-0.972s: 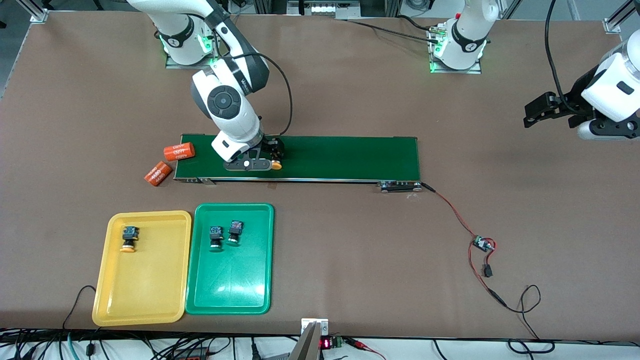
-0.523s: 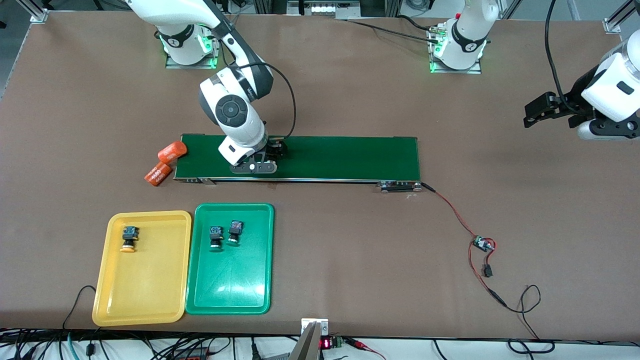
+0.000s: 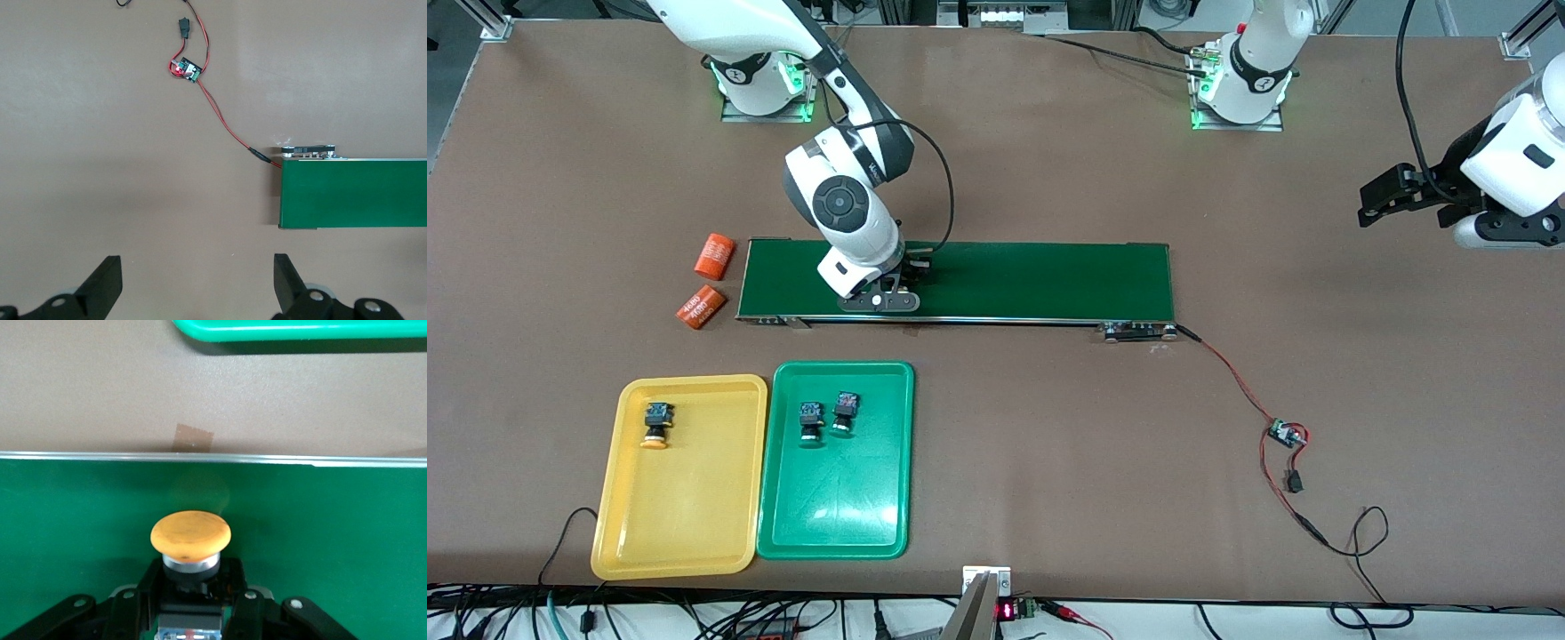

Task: Sort buttons by color to trays
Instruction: 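Carry the second yellow button to the yellow tray with the right gripper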

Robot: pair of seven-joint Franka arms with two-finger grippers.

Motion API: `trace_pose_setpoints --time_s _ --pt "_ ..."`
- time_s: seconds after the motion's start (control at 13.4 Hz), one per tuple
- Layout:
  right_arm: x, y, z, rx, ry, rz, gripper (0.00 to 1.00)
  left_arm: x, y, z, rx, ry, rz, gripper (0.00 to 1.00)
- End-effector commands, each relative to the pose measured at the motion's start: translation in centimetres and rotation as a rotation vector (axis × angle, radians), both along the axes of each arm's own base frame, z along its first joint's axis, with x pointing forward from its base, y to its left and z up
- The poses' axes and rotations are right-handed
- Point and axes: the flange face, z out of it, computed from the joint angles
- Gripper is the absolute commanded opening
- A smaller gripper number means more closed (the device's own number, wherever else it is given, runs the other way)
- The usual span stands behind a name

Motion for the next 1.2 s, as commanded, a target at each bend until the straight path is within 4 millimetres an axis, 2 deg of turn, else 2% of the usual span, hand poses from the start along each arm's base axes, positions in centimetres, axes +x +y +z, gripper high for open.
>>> trace_pose_setpoints --time_s 0.0,0.22,0.45,0.6,0.75,0.9,1.05,1.12 --pt "1.4 -0.8 2.8 0.028 -0.035 -0.009 0.08 0.4 0.0 0.4 -0.022 0.002 -0.012 1.0" --pt "4.8 -3.9 7.0 0.027 -0.065 -0.022 0.08 0.4 0.0 0.4 -0.022 0.002 -0.012 1.0" --pt "10.1 -8.5 12.5 0.027 -0.091 0.009 0.08 0.4 0.1 0.5 -0.021 0.0 -0.01 1.0" --pt "13.0 -11.6 14.6 0.045 -0.126 0.0 0.09 0.4 0.2 0.4 -0.022 0.002 -0.009 1.0" --pt "14.7 -14.0 13.9 0.015 -0.137 0.024 0.09 0.4 0.2 0.4 -0.022 0.003 -0.01 1.0" --pt "16.2 -18.7 11.9 -0.028 -0.122 0.047 0.09 0.3 0.3 0.5 -0.021 0.003 -0.009 1.0" --pt "18.1 -21.3 11.7 -0.048 -0.14 0.077 0.09 0.3 0.3 0.5 -0.021 0.003 -0.009 1.0" --pt "18.8 -21.9 11.2 -0.049 -0.142 0.071 0.09 0.3 0.3 0.5 -0.021 0.003 -0.009 1.0"
